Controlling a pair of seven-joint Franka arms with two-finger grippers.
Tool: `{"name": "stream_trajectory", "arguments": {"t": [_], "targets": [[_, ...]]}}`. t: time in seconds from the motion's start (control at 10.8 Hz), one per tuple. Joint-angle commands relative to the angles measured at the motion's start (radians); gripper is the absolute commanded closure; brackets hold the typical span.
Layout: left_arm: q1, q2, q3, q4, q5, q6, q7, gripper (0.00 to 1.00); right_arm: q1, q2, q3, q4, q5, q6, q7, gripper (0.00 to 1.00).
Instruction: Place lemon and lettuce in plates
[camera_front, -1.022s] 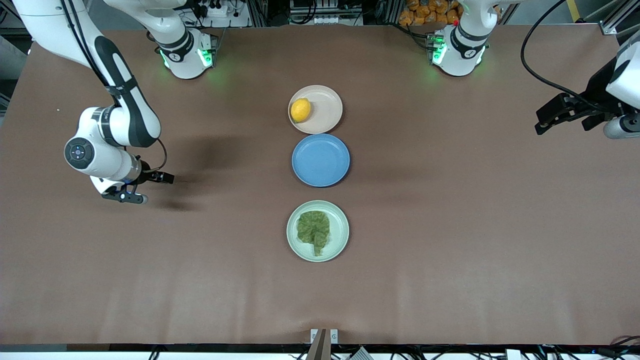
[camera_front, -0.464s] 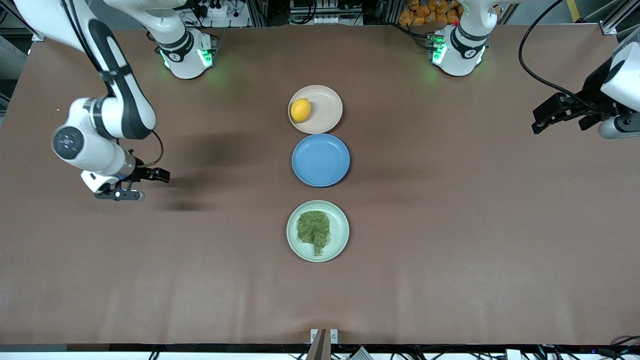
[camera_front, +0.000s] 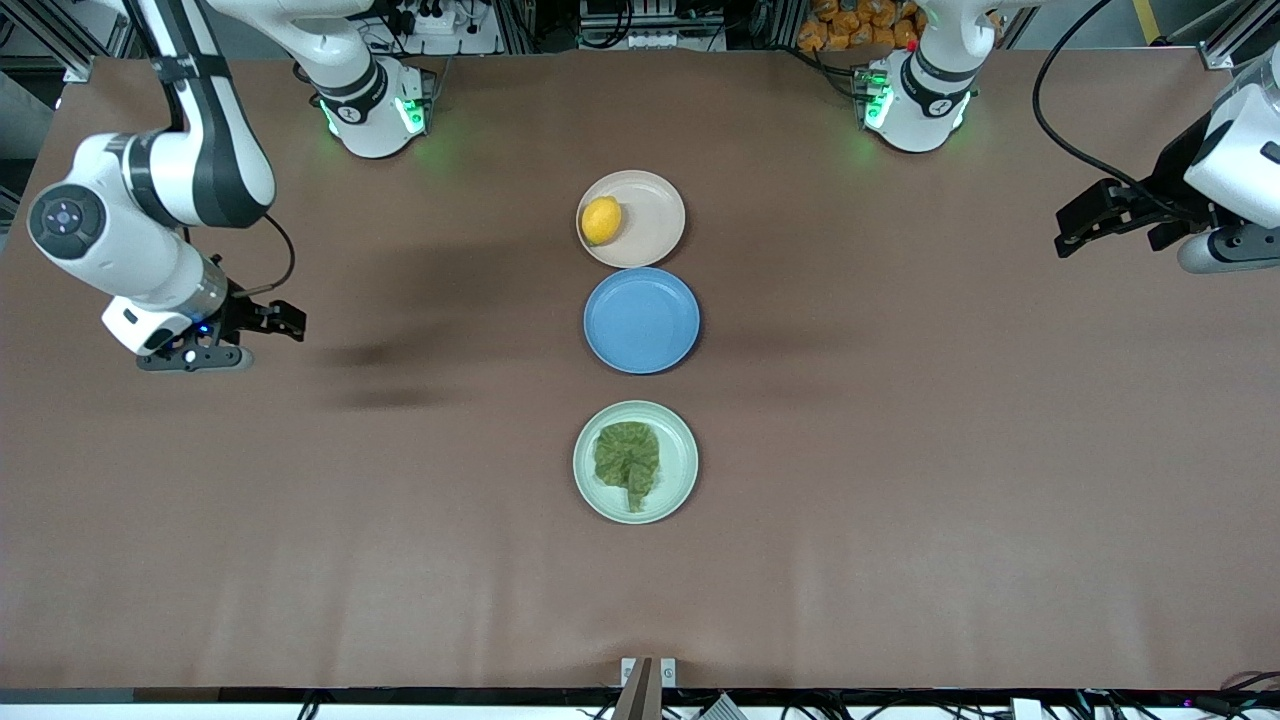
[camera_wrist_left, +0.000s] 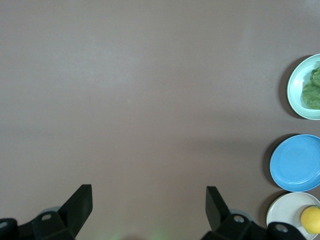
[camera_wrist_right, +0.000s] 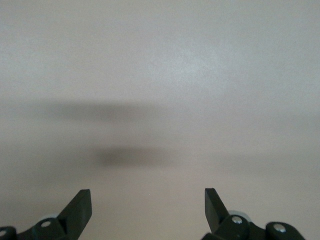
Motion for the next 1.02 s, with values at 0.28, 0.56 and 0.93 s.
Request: {"name": "stream_trajectory", "arguments": {"t": [0.28, 0.56, 0.93], "targets": [[0.019, -0.009, -0.010, -0.013, -0.003, -0.001, 0.029, 0.00, -0.007, -0.047, 0.004, 0.145, -0.022, -0.148, -0.046, 0.00], [0.019, -0.008, -0.010, -0.011, -0.003, 0.010, 0.029, 0.00, -0.001, -0.044, 0.008, 0.294, -0.012, -0.278, -0.052, 0.00], [0.016, -0.003, -0.010, -0.011, -0.001, 0.010, 0.029, 0.00, -0.002, -0.032, 0.009, 0.484, 0.054, -0.470, -0.047, 0.00]]}}
